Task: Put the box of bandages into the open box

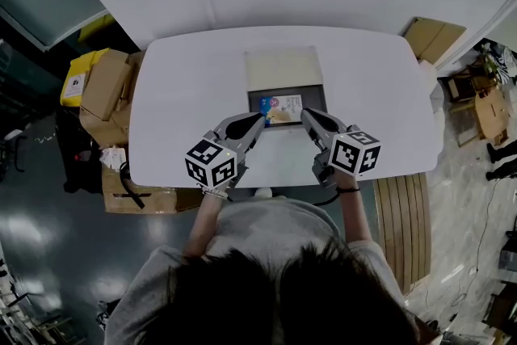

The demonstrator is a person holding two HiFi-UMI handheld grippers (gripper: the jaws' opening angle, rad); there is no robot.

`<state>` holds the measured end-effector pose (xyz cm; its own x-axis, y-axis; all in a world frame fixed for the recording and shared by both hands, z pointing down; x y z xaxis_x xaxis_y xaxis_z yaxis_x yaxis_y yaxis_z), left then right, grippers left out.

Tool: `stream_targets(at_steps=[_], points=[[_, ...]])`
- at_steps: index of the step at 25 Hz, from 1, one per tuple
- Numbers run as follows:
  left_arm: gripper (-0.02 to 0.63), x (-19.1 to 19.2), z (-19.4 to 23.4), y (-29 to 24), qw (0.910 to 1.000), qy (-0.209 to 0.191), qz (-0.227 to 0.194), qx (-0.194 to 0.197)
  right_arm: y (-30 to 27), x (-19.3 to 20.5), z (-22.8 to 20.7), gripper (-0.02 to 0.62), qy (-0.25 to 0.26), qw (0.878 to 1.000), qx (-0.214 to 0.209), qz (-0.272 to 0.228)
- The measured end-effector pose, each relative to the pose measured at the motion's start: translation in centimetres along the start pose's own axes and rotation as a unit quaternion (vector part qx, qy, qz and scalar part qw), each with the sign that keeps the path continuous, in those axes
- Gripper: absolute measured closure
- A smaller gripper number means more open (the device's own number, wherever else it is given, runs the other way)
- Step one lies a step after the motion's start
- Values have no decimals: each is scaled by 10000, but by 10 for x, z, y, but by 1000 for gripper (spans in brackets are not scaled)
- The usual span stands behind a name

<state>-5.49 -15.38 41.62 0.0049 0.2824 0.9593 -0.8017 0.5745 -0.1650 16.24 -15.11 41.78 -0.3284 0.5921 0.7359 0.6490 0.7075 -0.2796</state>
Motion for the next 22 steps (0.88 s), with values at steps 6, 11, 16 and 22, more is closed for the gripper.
stream_targets(at_steps=[6,11,16,22], points=[[612,-3,-3,3,9999,-81,-96,32,11,-2,10,583,206,9987,-224,-403],[612,-6,0,8,9996,-176,-221,-46,19,-6,16,583,456,9962,-264,-695],[612,-7,4,15,9990,-249,-319,-163,24,-8,17,583,593,9947,-94,-830],[612,-4,10,23,9988,-248,-354,-216,27,-4,17,583,636,9937,55,-920]])
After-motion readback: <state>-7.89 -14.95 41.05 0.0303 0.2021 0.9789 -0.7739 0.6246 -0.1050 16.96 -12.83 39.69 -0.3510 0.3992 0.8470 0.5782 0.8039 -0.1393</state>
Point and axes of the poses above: the fingertips, and each gripper's own axes: y backward along the fingers, z to its left, x out of its underside, the point moved 8 cm from there along y, backward along the fingers, and after that the axes turned 6 degrees about -y, right-handed, at the moved point
